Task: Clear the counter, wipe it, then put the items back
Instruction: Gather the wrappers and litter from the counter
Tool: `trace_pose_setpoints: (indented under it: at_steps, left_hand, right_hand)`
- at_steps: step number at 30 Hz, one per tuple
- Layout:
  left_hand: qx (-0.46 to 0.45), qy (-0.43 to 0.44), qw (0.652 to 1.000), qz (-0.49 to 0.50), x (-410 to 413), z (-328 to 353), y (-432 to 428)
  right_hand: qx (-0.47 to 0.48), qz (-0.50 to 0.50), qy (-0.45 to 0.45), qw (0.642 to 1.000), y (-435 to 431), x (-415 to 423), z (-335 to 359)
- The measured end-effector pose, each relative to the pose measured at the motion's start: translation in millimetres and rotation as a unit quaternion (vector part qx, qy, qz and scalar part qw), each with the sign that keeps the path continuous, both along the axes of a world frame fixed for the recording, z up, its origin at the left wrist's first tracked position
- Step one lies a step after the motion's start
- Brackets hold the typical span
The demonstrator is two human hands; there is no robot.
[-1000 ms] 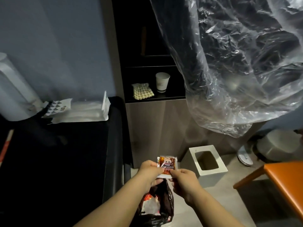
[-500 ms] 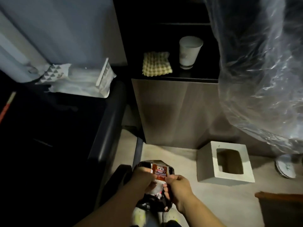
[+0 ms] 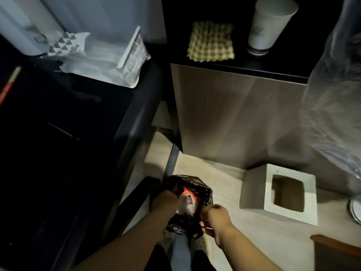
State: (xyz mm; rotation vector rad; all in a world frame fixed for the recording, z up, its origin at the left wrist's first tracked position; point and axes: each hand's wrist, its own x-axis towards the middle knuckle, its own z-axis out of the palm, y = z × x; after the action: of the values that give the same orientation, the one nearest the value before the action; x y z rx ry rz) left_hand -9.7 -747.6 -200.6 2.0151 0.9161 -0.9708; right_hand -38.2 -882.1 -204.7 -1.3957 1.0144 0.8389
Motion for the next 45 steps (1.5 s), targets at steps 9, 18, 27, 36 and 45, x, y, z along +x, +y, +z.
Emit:
trace_pose_setpoints:
  at_steps: [9,18,27,36,45]
  left_hand:
    - [0.028,-0.117,0.99,-0.079,16,65,7]
    - [0.126,-0.238,0.956,-0.115,25,157,50]
    - [0.211,-0.317,0.92,-0.095,-1,212,147]
    - [0.244,-0.341,0.905,-0.066,-59,226,297]
    - [0.248,-0.351,0.899,-0.084,-104,221,428]
  right_hand:
    - [-0.063,0.154,-0.139,0.976,8,39,42]
    - [-0.132,0.361,-0.319,0.867,49,81,138]
    - [-0.153,0.468,-0.421,0.762,147,73,207]
    - [-0.124,0.496,-0.442,0.737,297,29,224]
    - [-0.104,0.499,-0.418,0.752,418,-12,217]
